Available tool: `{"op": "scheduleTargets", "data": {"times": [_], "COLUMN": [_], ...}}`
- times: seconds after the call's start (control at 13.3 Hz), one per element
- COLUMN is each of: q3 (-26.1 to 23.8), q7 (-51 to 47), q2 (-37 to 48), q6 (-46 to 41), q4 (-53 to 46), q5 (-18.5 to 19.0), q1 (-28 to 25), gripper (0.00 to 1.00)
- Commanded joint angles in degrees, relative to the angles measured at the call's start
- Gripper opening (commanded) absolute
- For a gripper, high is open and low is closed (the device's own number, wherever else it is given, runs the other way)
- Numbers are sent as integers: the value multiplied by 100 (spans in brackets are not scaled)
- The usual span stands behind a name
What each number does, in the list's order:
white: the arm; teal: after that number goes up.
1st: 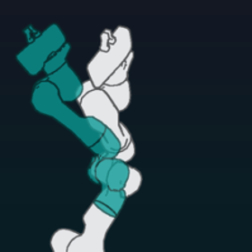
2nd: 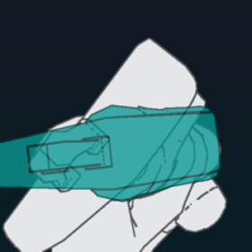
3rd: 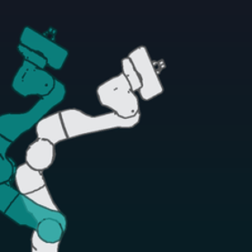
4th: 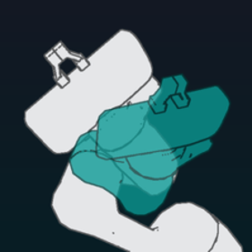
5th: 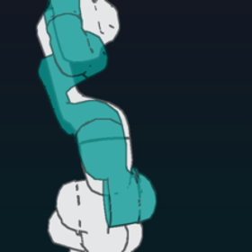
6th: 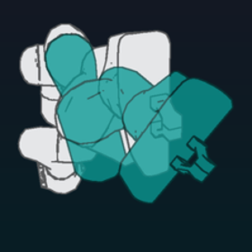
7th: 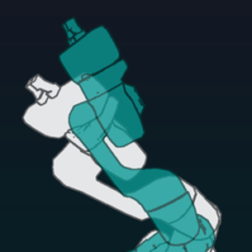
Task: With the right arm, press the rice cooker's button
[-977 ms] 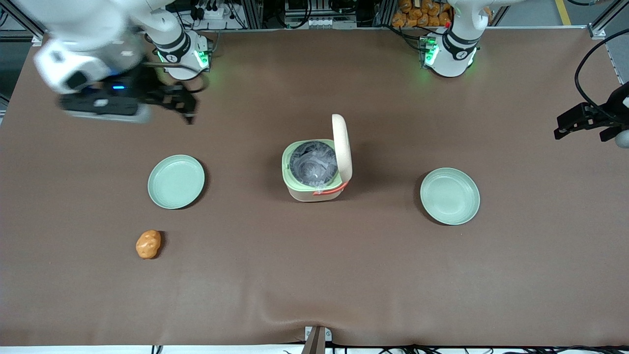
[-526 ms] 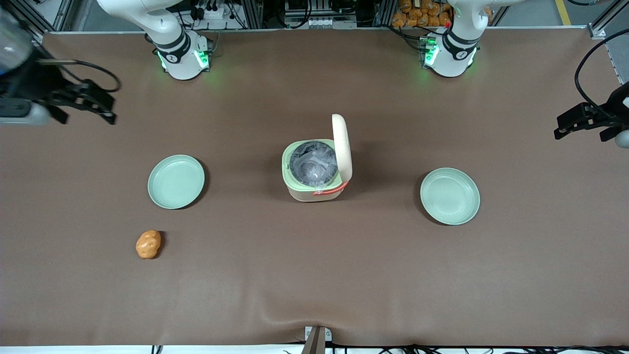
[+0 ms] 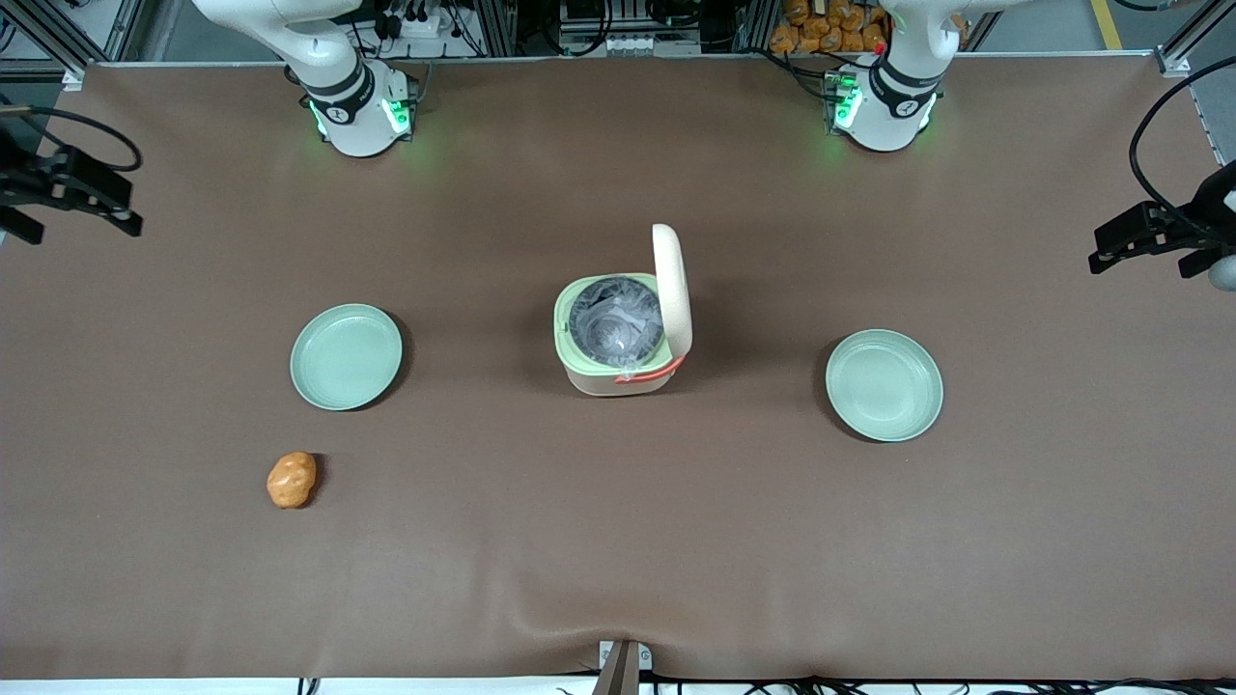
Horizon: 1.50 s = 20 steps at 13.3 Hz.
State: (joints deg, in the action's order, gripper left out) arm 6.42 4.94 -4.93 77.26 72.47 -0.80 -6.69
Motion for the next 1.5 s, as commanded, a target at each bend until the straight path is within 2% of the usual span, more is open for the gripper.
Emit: {"op": "scheduleTargets", "data": {"times": [0.0, 0.53, 0.9, 1.43], "q3": [-123, -132, -141, -176], "q7": [454, 499, 447, 52], "q2": [123, 448, 957, 1239], "q6": [9, 210, 825, 510], "q4": [109, 688, 1698, 1788], "q5": [-34, -25, -34, 10], "q1": [369, 405, 406, 326], "gripper": [100, 100, 100, 100]}}
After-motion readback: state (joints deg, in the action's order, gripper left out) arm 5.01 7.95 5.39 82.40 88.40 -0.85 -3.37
